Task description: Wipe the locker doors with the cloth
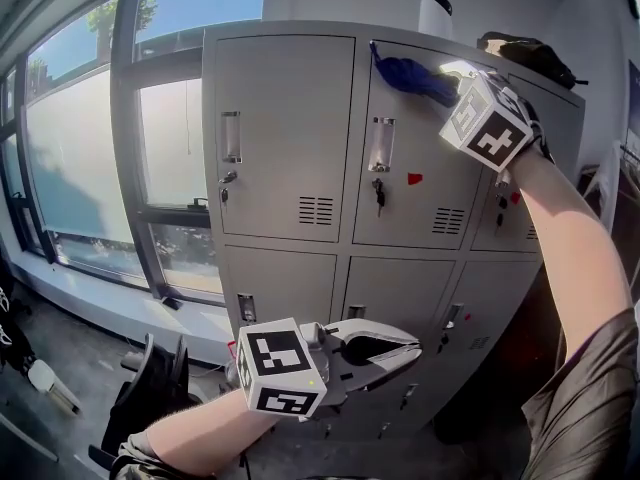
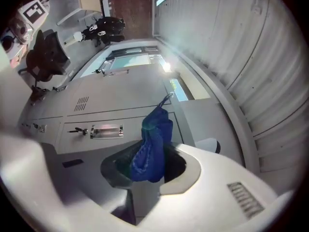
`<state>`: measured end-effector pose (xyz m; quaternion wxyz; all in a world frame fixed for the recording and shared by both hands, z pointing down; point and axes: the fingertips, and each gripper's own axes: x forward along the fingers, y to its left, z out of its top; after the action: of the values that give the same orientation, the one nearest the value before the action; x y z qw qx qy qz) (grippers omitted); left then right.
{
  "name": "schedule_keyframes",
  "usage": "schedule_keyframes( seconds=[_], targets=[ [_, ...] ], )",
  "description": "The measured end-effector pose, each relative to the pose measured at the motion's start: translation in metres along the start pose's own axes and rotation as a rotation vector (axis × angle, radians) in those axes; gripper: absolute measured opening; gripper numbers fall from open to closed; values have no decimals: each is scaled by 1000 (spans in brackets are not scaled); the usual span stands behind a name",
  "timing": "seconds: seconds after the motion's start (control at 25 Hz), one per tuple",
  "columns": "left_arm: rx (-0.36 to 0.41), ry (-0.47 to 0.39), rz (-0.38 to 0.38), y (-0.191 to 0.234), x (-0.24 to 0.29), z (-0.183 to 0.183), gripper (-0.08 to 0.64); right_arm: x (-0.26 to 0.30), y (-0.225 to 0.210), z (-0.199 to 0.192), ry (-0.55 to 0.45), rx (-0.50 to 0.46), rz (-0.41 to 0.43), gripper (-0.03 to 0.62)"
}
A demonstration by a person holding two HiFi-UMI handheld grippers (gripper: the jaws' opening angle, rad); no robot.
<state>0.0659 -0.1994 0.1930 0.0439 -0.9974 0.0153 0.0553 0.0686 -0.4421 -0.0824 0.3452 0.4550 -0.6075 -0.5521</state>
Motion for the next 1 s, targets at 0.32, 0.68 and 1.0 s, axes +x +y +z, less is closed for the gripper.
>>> schedule_keyframes(
  seconds=[0.32, 0.68, 1.0],
  targets=[
    [-23, -7, 41, 6, -4, -15, 8, 16, -22, -2, 32, -59, -50, 86],
    [-5, -8, 70, 11, -10, -14, 9, 25, -26, 3, 56, -150, -74, 86],
    [-10, 8, 97, 16, -16, -20, 9, 29, -25, 15, 77, -268, -156, 86]
  ],
)
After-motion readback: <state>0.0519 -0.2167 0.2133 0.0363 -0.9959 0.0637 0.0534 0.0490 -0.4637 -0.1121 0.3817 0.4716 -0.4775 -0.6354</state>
